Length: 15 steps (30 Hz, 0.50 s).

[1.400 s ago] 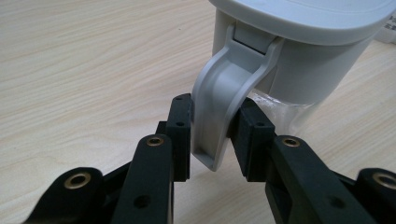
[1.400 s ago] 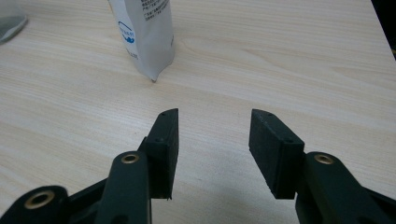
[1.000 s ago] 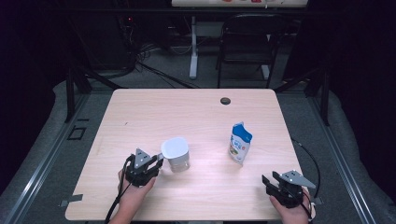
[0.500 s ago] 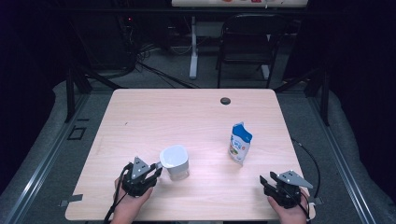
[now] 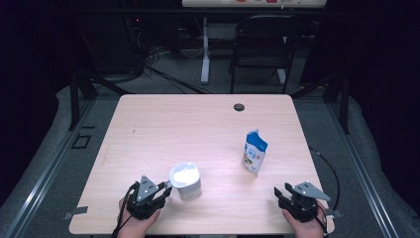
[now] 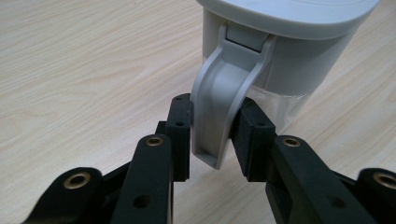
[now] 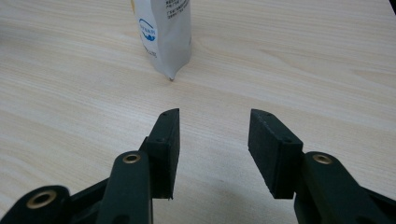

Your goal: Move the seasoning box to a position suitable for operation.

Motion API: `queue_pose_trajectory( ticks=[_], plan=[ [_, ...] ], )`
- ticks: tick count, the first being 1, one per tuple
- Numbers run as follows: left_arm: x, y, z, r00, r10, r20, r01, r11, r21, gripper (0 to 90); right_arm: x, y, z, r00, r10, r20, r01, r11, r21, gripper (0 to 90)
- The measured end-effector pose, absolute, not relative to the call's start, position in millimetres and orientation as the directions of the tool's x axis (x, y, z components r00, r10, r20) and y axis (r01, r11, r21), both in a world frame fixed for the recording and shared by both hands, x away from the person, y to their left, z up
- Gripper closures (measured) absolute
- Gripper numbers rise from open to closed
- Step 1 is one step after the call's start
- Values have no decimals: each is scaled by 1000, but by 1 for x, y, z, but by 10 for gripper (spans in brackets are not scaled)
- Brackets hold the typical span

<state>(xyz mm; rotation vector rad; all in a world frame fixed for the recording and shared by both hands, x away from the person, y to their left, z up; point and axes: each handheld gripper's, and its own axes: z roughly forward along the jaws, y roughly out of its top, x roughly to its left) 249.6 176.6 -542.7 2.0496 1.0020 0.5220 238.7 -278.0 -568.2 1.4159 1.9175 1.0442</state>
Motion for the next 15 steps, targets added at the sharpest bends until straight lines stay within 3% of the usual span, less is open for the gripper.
queue_pose_trajectory(
  ticks=[15],
  plan=[
    [246, 177, -543, 657, 753, 28, 443, -417, 794, 696, 239, -277, -569, -311, 950, 29, 542, 152, 827, 542]
  ],
)
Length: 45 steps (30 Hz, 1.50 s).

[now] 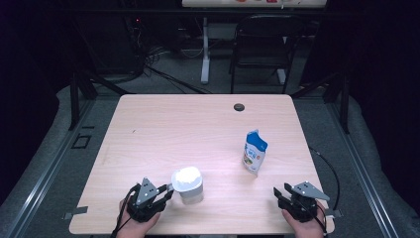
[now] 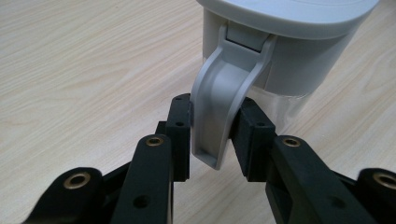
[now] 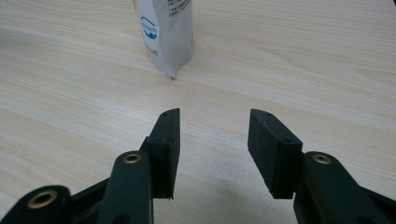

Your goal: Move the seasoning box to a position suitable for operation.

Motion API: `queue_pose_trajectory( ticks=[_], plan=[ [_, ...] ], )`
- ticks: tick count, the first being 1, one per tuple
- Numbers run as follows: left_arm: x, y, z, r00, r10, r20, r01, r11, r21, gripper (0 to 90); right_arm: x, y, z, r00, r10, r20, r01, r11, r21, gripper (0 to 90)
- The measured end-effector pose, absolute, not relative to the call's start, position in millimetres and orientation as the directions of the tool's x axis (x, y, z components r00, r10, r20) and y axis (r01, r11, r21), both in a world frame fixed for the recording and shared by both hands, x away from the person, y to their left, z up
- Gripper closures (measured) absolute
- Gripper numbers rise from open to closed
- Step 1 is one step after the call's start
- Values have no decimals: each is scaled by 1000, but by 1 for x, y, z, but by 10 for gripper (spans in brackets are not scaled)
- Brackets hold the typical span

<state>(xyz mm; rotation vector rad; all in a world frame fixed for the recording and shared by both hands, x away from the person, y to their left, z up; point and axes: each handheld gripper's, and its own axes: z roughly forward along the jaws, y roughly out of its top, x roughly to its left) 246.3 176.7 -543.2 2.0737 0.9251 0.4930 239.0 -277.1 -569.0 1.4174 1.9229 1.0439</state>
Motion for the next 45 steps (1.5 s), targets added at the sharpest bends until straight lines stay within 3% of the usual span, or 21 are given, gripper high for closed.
queue_pose_trajectory(
  ticks=[25, 45],
  plan=[
    [245, 177, -545, 707, 707, 23, 409, -434, 803, 694, 239, -280, -568, -308, 951, 27, 541, 151, 827, 542],
    [241, 179, -533, 708, 706, -3, 420, -417, 806, 633, 238, -282, -566, -303, 953, 29, 537, 145, 831, 541]
  ],
)
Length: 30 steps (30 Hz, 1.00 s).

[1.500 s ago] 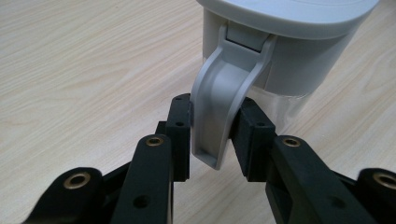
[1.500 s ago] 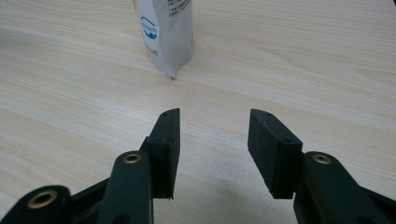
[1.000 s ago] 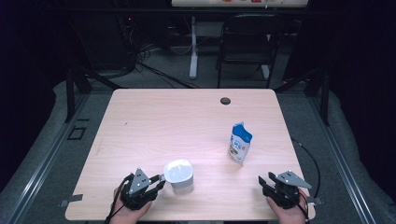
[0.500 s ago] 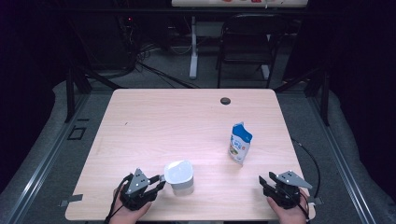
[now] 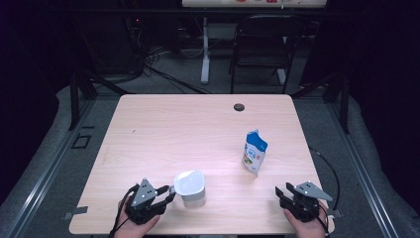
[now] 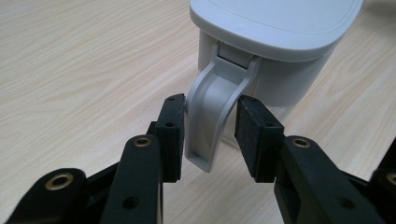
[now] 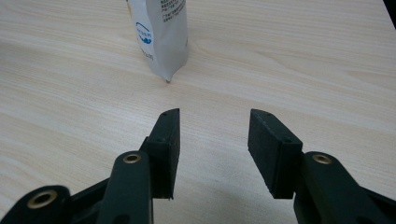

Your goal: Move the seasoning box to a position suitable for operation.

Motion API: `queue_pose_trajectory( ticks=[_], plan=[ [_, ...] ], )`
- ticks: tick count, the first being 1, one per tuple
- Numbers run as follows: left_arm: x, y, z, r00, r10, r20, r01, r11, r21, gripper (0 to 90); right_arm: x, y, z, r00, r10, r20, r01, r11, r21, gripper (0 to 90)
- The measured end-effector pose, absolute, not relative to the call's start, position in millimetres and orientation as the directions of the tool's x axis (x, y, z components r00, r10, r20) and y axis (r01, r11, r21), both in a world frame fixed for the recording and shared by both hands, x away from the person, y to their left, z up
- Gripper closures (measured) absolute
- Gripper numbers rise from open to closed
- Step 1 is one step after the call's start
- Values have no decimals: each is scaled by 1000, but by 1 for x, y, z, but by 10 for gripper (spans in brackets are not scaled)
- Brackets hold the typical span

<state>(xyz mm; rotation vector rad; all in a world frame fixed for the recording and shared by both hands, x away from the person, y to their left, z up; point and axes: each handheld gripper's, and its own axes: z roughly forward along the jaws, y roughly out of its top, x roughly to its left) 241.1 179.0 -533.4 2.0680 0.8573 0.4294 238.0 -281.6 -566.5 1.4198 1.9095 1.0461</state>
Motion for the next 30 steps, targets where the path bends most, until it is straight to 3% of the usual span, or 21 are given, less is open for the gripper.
queue_pose_trajectory(
  ticks=[12, 30],
  plan=[
    [238, 187, -521, 697, 717, -14, 398, -371, 839, 593, 238, -280, -566, -309, 950, 32, 532, 145, 834, 538],
    [238, 193, -507, 666, 745, -31, 407, -328, 853, 652, 238, -278, -566, -314, 949, 27, 534, 153, 831, 538]
  ],
)
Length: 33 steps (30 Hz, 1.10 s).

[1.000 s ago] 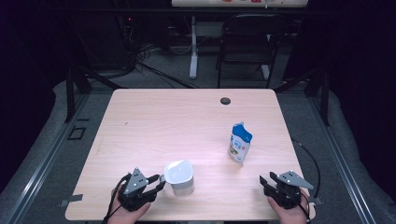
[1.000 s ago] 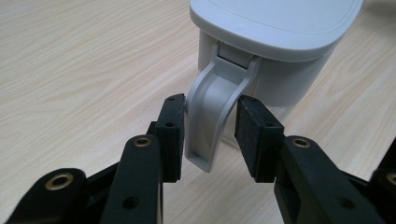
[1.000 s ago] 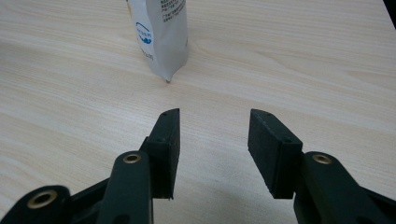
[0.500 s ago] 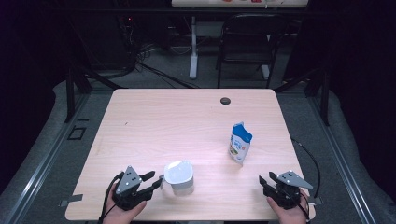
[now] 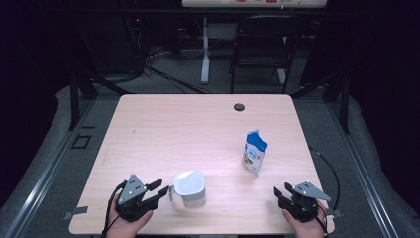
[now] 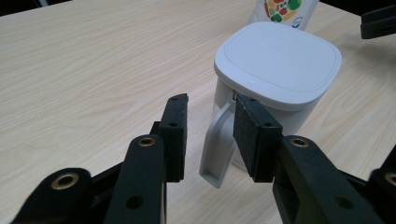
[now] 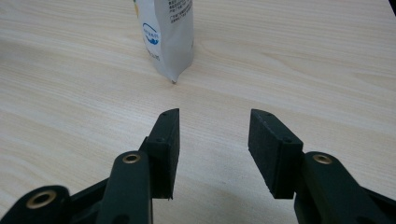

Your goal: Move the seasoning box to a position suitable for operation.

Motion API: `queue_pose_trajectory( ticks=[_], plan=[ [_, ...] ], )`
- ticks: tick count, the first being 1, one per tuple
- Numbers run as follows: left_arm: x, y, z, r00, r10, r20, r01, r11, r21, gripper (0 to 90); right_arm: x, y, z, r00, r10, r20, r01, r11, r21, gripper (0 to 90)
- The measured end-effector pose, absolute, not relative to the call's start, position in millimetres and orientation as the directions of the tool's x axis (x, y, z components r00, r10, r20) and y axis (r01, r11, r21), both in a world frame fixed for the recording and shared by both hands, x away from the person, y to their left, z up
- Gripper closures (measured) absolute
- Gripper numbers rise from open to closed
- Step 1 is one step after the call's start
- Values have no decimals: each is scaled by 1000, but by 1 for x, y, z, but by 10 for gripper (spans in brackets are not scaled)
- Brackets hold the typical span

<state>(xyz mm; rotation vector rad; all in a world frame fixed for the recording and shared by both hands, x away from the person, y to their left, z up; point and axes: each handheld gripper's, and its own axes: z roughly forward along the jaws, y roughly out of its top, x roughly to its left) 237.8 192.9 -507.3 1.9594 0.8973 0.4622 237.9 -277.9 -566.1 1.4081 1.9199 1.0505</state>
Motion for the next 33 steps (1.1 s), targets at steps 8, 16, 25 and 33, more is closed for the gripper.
queue_pose_trajectory(
  ticks=[8, 16, 25, 33],
  plan=[
    [238, 190, -508, 667, 744, -32, 415, -336, 846, 665, 238, -276, -567, -322, 947, 28, 536, 158, 830, 538],
    [236, 185, -506, 669, 743, -21, 408, -344, 846, 642, 239, -277, -567, -315, 949, 30, 535, 152, 831, 539],
    [234, 179, -514, 685, 729, -6, 414, -382, 826, 635, 238, -277, -567, -313, 949, 28, 533, 151, 833, 538],
    [236, 174, -522, 682, 731, 25, 415, -415, 810, 678, 238, -279, -566, -313, 949, 28, 536, 152, 831, 538]
  ],
)
